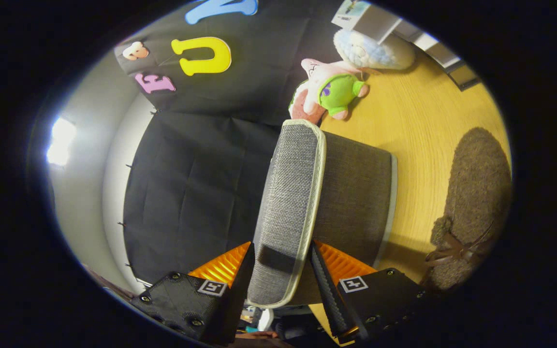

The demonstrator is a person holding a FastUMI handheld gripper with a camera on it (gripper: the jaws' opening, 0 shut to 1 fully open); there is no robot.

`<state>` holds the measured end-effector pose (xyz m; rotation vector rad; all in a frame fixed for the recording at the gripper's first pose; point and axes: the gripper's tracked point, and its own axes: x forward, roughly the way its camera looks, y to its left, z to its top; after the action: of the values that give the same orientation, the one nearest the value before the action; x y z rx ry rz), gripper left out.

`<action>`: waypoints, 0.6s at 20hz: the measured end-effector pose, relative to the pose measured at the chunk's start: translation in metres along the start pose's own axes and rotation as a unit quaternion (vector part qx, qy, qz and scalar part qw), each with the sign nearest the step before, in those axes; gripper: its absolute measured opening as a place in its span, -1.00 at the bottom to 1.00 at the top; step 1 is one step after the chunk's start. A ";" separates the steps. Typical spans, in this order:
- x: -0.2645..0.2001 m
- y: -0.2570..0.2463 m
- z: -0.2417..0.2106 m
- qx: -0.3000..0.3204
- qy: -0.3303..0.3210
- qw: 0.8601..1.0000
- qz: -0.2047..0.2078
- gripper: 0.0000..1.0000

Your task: Open the storage box then place both shoes into the box .Put the left shoe in first, then the right shoe, with the right side of both shoes facing outward in a uniform manner.

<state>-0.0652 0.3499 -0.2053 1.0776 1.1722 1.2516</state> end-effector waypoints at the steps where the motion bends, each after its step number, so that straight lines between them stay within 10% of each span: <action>1: 0.003 -0.004 0.000 0.016 -0.003 1.000 -0.002 0.12; 4: -0.004 -0.003 0.005 0.064 -0.017 0.998 0.015 -0.69; 12: -0.010 0.021 0.010 0.048 -0.053 0.997 0.006 -0.98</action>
<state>-0.0572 0.3411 -0.1828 1.2091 1.1571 1.1426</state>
